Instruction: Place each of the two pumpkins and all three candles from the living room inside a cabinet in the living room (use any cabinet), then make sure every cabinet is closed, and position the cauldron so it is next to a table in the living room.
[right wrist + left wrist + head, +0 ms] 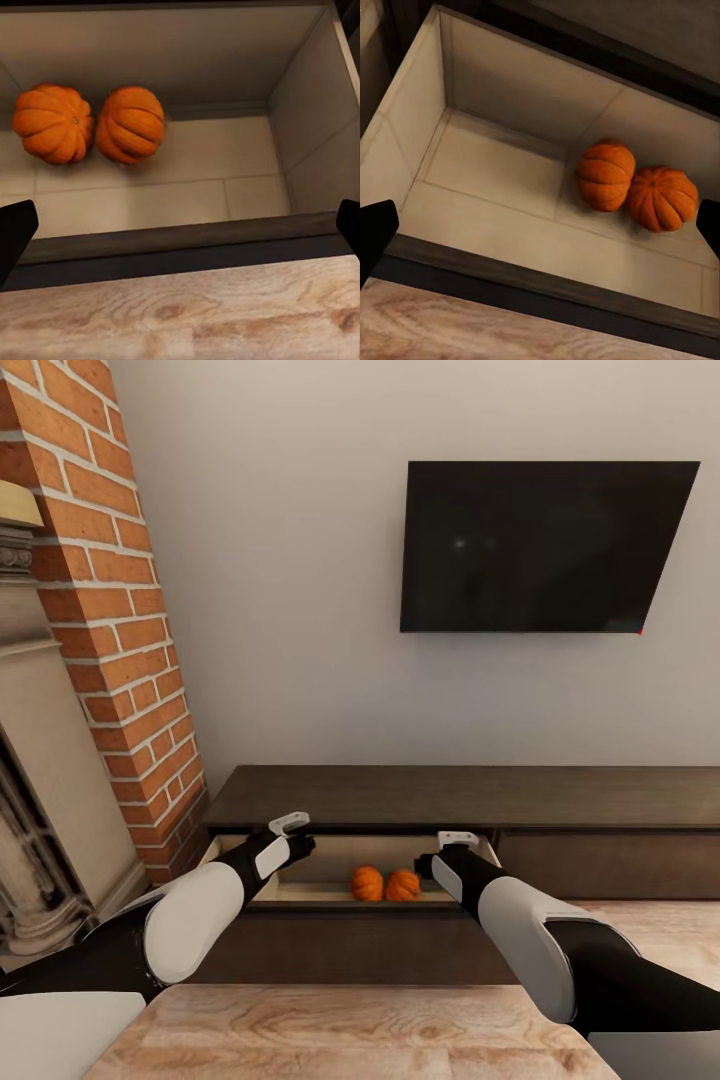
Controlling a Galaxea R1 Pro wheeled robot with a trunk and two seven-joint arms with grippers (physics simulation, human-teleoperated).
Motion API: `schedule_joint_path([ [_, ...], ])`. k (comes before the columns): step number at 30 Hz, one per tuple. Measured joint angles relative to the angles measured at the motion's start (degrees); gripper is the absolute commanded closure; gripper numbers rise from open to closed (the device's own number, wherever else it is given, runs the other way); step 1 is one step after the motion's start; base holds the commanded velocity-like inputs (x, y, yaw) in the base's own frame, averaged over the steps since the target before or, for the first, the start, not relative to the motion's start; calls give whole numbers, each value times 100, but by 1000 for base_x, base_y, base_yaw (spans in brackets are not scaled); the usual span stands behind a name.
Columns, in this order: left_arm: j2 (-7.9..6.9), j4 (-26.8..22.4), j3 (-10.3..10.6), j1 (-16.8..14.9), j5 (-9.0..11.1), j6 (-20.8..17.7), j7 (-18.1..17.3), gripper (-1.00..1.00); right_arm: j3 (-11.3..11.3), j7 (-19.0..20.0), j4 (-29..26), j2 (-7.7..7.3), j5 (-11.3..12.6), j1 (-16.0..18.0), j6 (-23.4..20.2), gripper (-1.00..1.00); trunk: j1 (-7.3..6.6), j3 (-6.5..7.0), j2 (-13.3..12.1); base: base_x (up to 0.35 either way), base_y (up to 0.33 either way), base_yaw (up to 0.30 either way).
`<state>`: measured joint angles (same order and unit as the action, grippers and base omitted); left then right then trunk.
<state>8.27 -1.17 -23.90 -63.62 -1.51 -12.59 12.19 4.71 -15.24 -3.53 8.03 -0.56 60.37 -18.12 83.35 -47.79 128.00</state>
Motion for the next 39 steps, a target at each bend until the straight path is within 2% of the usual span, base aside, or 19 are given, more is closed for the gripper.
schedule_joint_path([
  [2,-2,-2,-1,0,0,0,-3,-100,-2,0,-3,0,0,0,0,-100,0,0,0,0,0,0],
  [10,-2,-4,-4,0,0,-146,4,-100,-12,-8,-33,-3,-5,0,-30,-100,-175,143,-319,0,0,0],
  [13,-9,-41,1,-1,0,-658,14,-100,-14,-14,-40,0,-14,0,-114,-100,-241,197,-440,0,0,0],
  [16,-48,-169,9,-1,-7,-1142,97,-100,-15,-15,-82,3,-16,0,-385,-100,-307,251,-560,0,0,0],
  [19,-93,-484,3,-1,-8,-1742,556,-100,-12,-15,-388,8,-18,0,-1031,-100,-373,305,-680,0,0,0],
  [24,-110,-705,-47,0,9,-2387,1089,-100,-12,-14,-709,9,-19,0,-1924,-100,-483,395,-881,0,0,0],
  [28,-125,-856,-109,0,12,-2720,1179,-100,-16,-20,-858,11,-23,-1,-2163,-100,-571,467,-1041,0,0,0],
  [32,-114,-1153,-137,1,16,-3150,1198,-100,-18,-34,-895,13,-23,-1,-2222,-100,-659,539,-1202,0,0,0],
  [39,-80,-1270,-141,1,17,-3288,1202,-100,9,-36,-905,2,-13,-1,-2194,-100,-812,664,-1483,0,0,0],
])
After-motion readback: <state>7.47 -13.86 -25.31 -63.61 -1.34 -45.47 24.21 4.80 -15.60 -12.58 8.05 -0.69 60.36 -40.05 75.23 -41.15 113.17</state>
